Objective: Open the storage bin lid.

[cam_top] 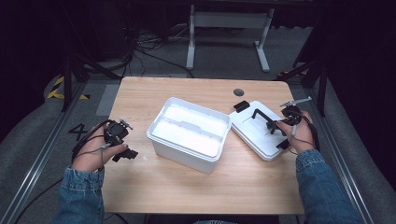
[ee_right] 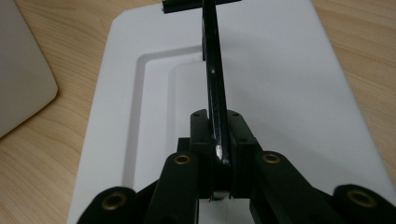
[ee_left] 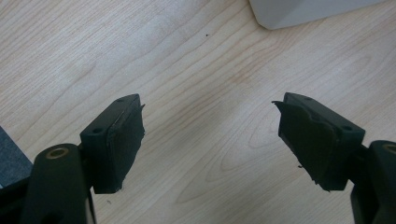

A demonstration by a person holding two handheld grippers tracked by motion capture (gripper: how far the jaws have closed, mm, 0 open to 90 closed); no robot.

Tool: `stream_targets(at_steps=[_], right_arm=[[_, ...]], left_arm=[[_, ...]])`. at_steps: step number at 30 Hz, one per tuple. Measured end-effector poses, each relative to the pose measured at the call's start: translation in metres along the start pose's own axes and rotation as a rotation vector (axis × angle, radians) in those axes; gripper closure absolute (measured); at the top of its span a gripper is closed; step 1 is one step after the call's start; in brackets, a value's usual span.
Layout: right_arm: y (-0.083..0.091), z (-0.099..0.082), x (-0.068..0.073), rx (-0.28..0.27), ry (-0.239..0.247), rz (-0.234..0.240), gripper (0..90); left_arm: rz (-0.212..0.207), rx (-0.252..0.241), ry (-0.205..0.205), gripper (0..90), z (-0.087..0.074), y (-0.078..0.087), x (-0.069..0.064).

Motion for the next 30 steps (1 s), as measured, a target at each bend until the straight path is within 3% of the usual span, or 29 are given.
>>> stream_targets(at_steps=[18, 21, 25, 29, 30], right_arm=[[-0.007, -0.013, -0.008, 0.033, -0.020, -0.013, 81.7], [-0.004, -0.012, -0.008, 0.020, -0.032, -0.030, 71.3], [0.003, -0.006, -0.008, -0.021, -0.009, -0.065, 55.8], [0.011, -0.002, -0.006, -0.053, -0.001, -0.075, 53.6], [0.019, 0.001, -0.003, -0.082, 0.023, -0.076, 53.0]], left_arm=[[0.002, 0.004, -0.002, 23.2, 0.000, -0.001, 0.000], [0.002, 0.002, 0.000, 23.2, 0.000, 0.000, 0.001], [0.003, -0.002, 0.005, 23.2, -0.002, 0.000, 0.001], [0.004, 0.002, 0.012, 23.1, -0.004, 0.000, 0.000], [0.010, 0.005, -0.003, 23.1, -0.006, 0.000, 0.000]])
Point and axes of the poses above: each handheld gripper's, and its own axes: y roughly backward along the jaws, z roughly out of its top, x roughly to its left, the point moved 7 cm from there along -y, roughly forward along the jaws, and after that the axes turned 2 degrees about x, right-handed, at the moved point
